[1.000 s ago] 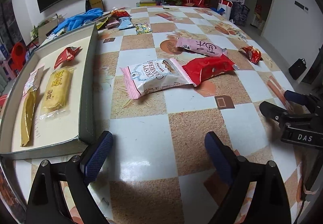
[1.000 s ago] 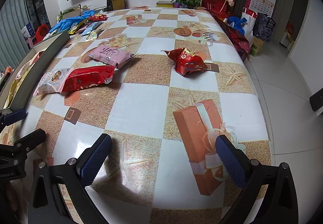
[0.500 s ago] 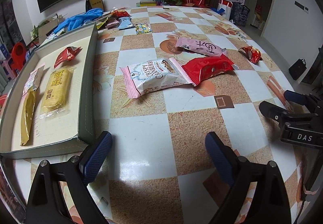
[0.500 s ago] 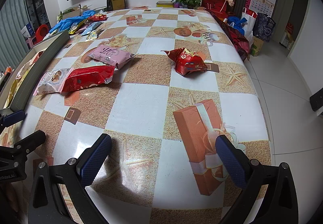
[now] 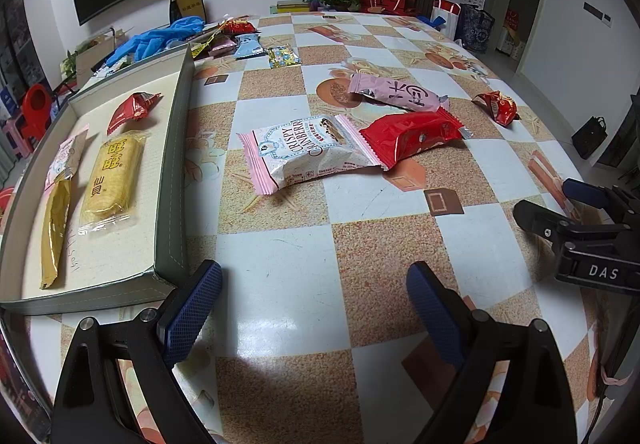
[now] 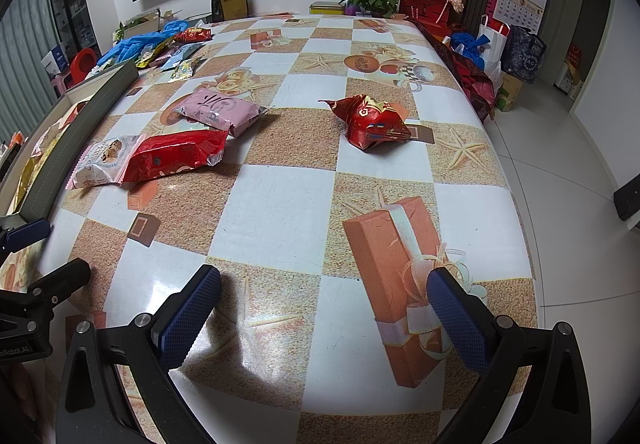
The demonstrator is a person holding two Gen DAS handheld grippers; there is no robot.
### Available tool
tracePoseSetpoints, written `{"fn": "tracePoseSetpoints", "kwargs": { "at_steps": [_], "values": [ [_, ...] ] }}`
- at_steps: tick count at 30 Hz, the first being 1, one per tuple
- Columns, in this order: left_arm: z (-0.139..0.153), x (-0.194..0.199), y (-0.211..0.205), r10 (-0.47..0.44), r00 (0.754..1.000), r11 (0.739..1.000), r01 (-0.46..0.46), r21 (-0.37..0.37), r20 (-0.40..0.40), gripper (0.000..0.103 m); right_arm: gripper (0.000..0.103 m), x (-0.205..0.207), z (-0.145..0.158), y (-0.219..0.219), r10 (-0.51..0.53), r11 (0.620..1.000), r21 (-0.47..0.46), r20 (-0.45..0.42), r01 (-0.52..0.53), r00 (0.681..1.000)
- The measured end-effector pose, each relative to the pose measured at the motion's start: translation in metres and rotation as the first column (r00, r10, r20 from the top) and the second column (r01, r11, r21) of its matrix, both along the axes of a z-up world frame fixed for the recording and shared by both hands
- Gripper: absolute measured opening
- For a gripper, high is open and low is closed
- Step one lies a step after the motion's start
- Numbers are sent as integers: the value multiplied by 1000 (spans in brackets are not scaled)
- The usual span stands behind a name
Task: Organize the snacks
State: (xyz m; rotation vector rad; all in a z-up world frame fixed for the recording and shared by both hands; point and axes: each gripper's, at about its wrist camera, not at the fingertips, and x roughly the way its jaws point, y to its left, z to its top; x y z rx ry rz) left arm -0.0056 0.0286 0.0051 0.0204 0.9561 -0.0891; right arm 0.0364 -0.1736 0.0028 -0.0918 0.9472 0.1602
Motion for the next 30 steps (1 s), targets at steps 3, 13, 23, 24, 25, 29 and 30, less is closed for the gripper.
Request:
{"fn": "tracePoseSetpoints", "kwargs": {
  "at_steps": [3, 13, 23, 24, 25, 29, 30],
  "values": [
    [0, 0, 0, 0, 1000, 1000, 0, 0, 0, 95, 103, 0, 0, 0, 0, 1000, 0, 0, 0, 1000],
    [0, 0, 0, 0, 1000, 1000, 0, 0, 0, 95, 103, 0, 0, 0, 0, 1000, 0, 0, 0, 1000],
    [0, 0, 1, -1, 1000, 1000, 1, 0, 0, 95, 103, 0, 0, 0, 0, 1000, 0, 0, 0, 1000],
    [0, 0, 1, -1, 1000, 1000, 1, -1, 0, 95, 103, 0, 0, 0, 0, 1000, 0, 0, 0, 1000],
    [0, 0, 1, -1, 1000, 1000, 1, -1, 0, 95, 103, 0, 0, 0, 0, 1000, 0, 0, 0, 1000],
    [1, 0, 0, -1, 1000, 1000, 1, -3, 1, 95, 103, 0, 0, 0, 0, 1000, 0, 0, 0, 1000],
    [1, 0, 0, -9, 1000, 1000, 9, -8, 0, 95, 103, 0, 0, 0, 0, 1000, 0, 0, 0, 1000]
  ]
}}
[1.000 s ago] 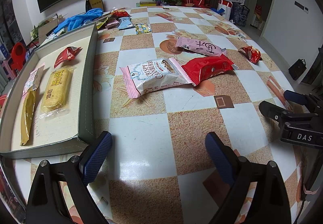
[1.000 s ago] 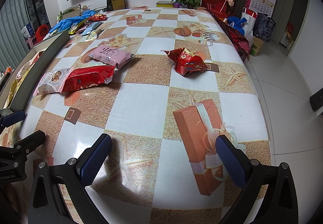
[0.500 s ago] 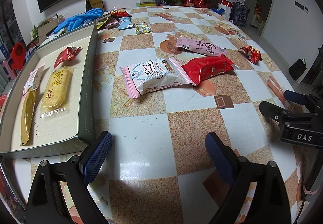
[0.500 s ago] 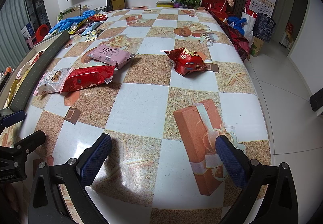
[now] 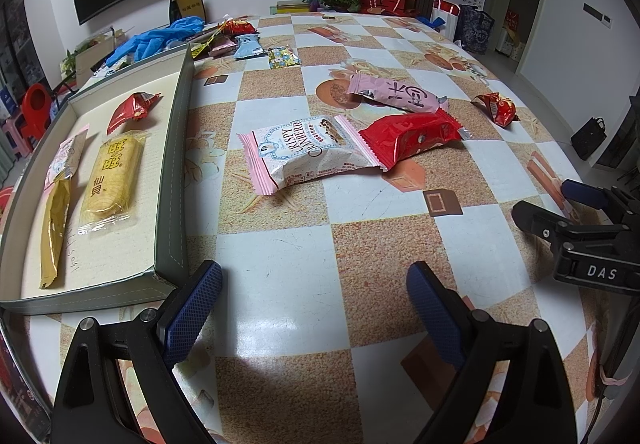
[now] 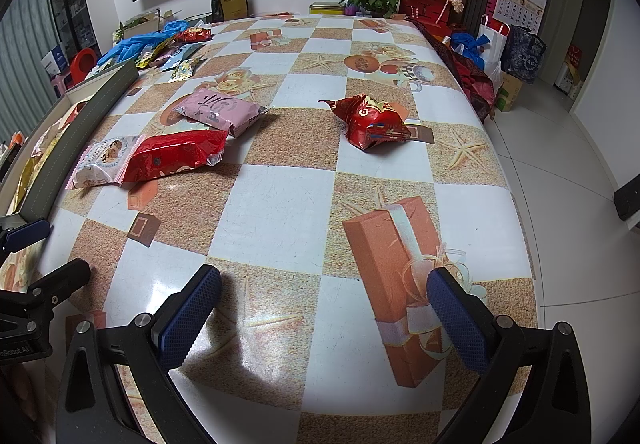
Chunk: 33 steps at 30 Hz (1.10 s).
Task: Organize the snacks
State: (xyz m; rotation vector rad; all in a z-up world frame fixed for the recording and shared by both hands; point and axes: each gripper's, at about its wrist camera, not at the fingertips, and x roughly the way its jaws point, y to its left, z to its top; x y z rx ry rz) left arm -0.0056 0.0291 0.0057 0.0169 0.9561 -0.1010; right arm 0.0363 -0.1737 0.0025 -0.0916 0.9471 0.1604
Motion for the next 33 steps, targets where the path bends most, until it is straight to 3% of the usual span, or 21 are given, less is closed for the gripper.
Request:
{"fn": "tracePoseSetpoints", "kwargs": {
  "at_steps": [5, 9, 14, 21, 23, 26, 27, 29, 30, 33],
  "values": [
    [9, 7, -13, -41, 999, 999, 41, -22, -26, 95, 103, 0, 0, 0, 0, 1000, 0, 0, 0, 1000],
    [34, 16, -28, -133, 991, 991, 133, 4, -8, 95, 103, 0, 0, 0, 0, 1000, 0, 0, 0, 1000],
    [48, 48, -40, -310, 948, 943, 317, 99, -72, 95, 103, 0, 0, 0, 0, 1000, 0, 0, 0, 1000],
    [17, 96, -38, -384, 891, 866, 438, 240, -241, 95, 103, 0, 0, 0, 0, 1000, 0, 0, 0, 1000],
    [8, 102, -38, -417, 865, 843, 483, 237, -278, 96, 103, 0, 0, 0, 0, 1000, 0, 0, 0, 1000],
    [5, 110, -32, -459, 836, 836, 521, 171, -301, 96, 103, 0, 0, 0, 0, 1000, 0, 0, 0, 1000],
    [4, 112, -29, -470, 826, 840, 526, 129, -310, 92, 103, 0, 0, 0, 0, 1000, 0, 0, 0, 1000],
    [7, 112, -24, -501, 813, 843, 536, 46, -299, 67, 103, 0, 0, 0, 0, 1000, 0, 0, 0, 1000],
    [10, 110, -23, -497, 820, 848, 529, 44, -284, 41, 103, 0, 0, 0, 0, 1000, 1, 0, 0, 1000],
    [10, 104, -26, -454, 850, 871, 486, 66, -266, 41, 103, 0, 0, 0, 0, 1000, 0, 0, 0, 1000]
  ]
}}
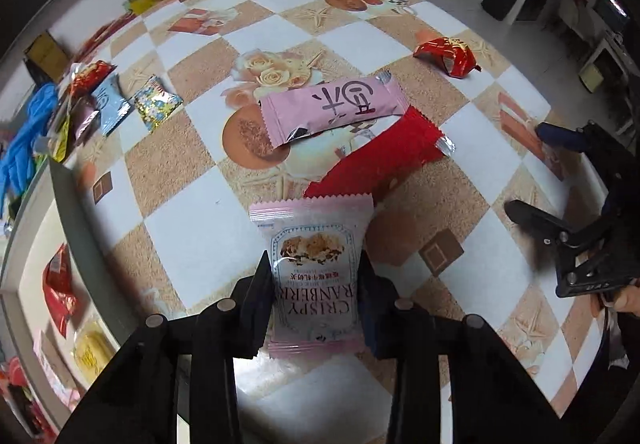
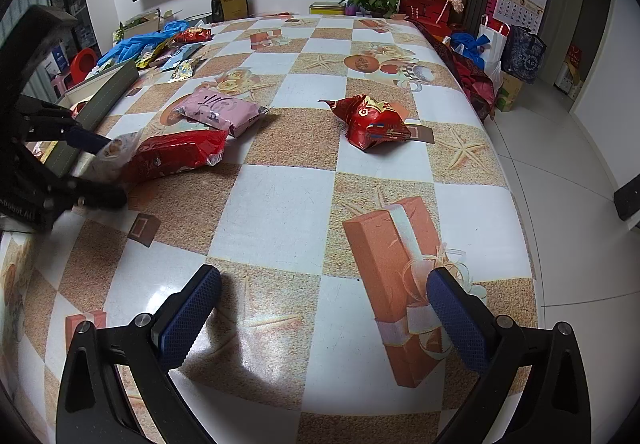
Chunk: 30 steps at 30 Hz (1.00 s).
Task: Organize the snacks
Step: 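Grasp the pink Crispy Cranberry packet with the left gripper, then lift the cranberry packet while the right gripper grasps the red wrapped candy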
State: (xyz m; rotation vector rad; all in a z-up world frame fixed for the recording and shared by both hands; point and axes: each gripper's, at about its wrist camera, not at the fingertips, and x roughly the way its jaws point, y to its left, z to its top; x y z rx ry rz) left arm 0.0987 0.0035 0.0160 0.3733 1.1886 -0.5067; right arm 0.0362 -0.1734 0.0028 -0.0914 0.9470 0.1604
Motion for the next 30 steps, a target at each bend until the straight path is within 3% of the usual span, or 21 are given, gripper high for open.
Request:
{"fn": "tracePoseSetpoints", "kwargs": {
  "at_steps": [4, 8, 10, 13, 17, 21, 24, 27, 28, 30],
  "values": [
    [0, -16, -3, 107, 994, 994, -106, -24, 32, 41, 103, 0, 0, 0, -5, 1000, 0, 0, 5, 1000],
    [-1, -38, 3, 291, 954, 955, -286, -81, 66, 41, 103, 1, 0, 1, -14, 1000, 0, -1, 14, 1000],
    [-2, -51, 4, 342, 935, 937, -331, -110, 99, 41, 103, 1, 0, 1, -3, 1000, -2, -2, 3, 1000],
    [-3, -73, 8, 363, 917, 928, -342, -148, 163, 41, 103, 2, 0, 3, 2, 1000, -10, -25, -2, 1000],
    [-7, -88, 11, 374, 898, 923, -335, -191, 232, 41, 103, 3, 4, 1, 116, 993, -5, -54, -116, 992],
    [-6, -90, 14, 384, 890, 918, -339, -206, 245, 42, 103, 15, 37, -27, 35, 998, 58, 54, -38, 998],
    [-6, -91, 14, 388, 889, 916, -341, -212, 242, 43, 103, 49, 43, -31, 15, 998, 58, 24, -16, 1000],
    [-6, -91, 15, 394, 887, 912, -346, -220, 241, 43, 103, 84, 29, -26, 9, 999, 34, -9, -9, 1000],
    [-6, -91, 16, 398, 885, 911, -349, -222, 241, 43, 102, 92, 23, -24, 10, 999, 33, -19, -9, 1000],
    [-6, -91, 18, 406, 883, 906, -353, -235, 235, 43, 80, 105, 12, -19, 14, 1000, 21, -44, -13, 999]
  ]
}}
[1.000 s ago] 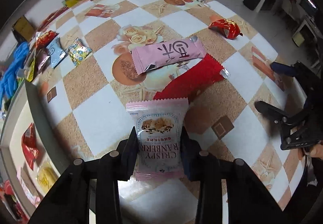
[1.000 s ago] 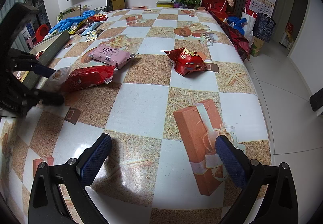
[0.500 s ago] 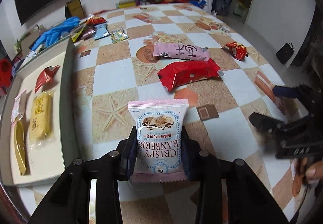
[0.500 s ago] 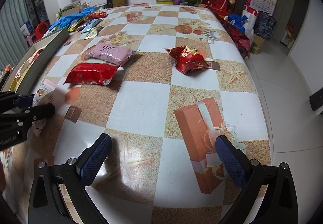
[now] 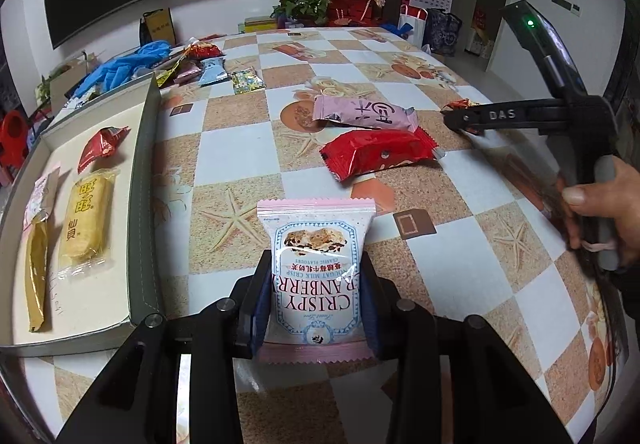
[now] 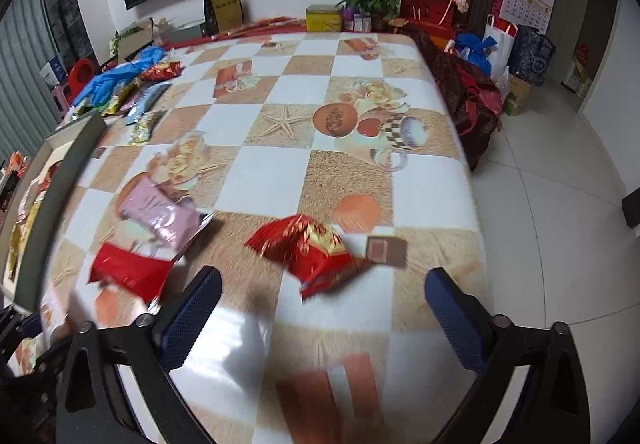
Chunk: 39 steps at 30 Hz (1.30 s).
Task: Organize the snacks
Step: 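Lift the cranberry packet while the right gripper grasps the red wrapped candy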
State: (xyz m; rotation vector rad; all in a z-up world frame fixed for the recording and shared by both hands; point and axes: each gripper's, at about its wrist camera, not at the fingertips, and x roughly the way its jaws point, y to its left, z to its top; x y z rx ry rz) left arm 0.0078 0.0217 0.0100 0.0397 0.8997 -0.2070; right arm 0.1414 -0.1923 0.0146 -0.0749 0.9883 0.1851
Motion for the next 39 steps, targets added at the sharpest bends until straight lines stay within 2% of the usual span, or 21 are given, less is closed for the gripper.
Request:
{"fn": "tracePoseSetpoints", "kwargs": {
  "at_steps": [1, 3, 4, 5, 10, 11, 12, 13, 14, 15, 16, 17, 21, 26, 27, 28, 29, 34, 39],
  "values": [
    [0, 0, 1, 2, 1000, 1000, -2, -5, 0, 43, 67, 4, -4, 2, -6, 1000, -15, 1, 6, 1000],
    [0, 0, 2, 5, 1000, 1000, -5, -9, 0, 43, 54, 7, -3, 6, -2, 1000, -12, 31, 2, 1000],
    [0, 1, 2, 5, 1000, 1000, -5, -11, 0, 43, 42, 8, -2, 7, -6, 1000, -5, 33, 6, 999],
    [0, 0, 2, 5, 1000, 1000, -5, -12, 0, 43, 16, 7, -1, 8, -13, 1000, 0, 35, 13, 999],
    [0, -1, 3, 9, 1000, 1000, -9, -14, 1, 43, 16, -14, 0, 18, 20, 1000, 12, 38, -20, 999],
    [0, -2, 3, 9, 1000, 1000, -9, -13, 1, 43, 16, -19, 1, 17, 22, 999, 31, 27, -23, 999],
    [0, -2, 3, 10, 1000, 1000, -10, -14, 1, 43, 17, -22, 2, 14, 29, 995, 94, 9, -30, 1000],
    [0, -2, 4, 10, 1000, 1000, -10, -15, 1, 43, 25, -24, 3, 11, 28, 990, 136, -4, -27, 1000],
    [0, -2, 4, 11, 1000, 1000, -11, -18, 1, 43, 55, -26, 5, 8, 15, 989, 149, -14, -13, 1000],
    [0, -2, 5, 12, 1000, 1000, -11, -21, 1, 43, 75, -29, 6, 8, 3, 991, 132, -9, -1, 1000],
    [1, -2, 5, 12, 1000, 1000, -12, -23, 1, 43, 100, -34, 9, 8, 4, 993, 117, 12, -6, 1000],
    [1, -2, 5, 12, 1000, 1000, -12, -25, 1, 43, 100, -40, 13, 9, 20, 994, 102, 41, -25, 999],
    [1, -2, 6, 12, 1000, 1000, -12, -27, 1, 43, 100, -47, 29, 20, 79, 996, 26, 122, -83, 989],
    [1, -1, 8, 12, 1000, 999, -12, -32, 0, 43, 99, -10, 17, 34, 119, 992, 45, 60, -122, 991],
    [1, -1, 7, 12, 1000, 999, -12, -32, 0, 43, 92, -3, 10, 39, 133, 990, 42, 37, -135, 990],
    [1, -1, 8, 12, 1000, 999, -12, -32, 0, 43, 53, -1, 5, 42, 142, 989, 29, 19, -142, 990],
    [1, -1, 8, 12, 1000, 999, -12, -33, 0, 43, 26, 1, -1, 45, 139, 990, -2, 1, -139, 990],
    [1, -2, 9, 14, 1000, 999, -14, -36, -1, 42, 26, -24, 5, 42, 114, 993, 15, 43, -114, 993],
    [1, -7, 2, 14, 1000, 1000, -14, 2, -13, 41, 26, -77, 24, 38, 83, 989, 118, 75, -92, 994]
  ]
}}
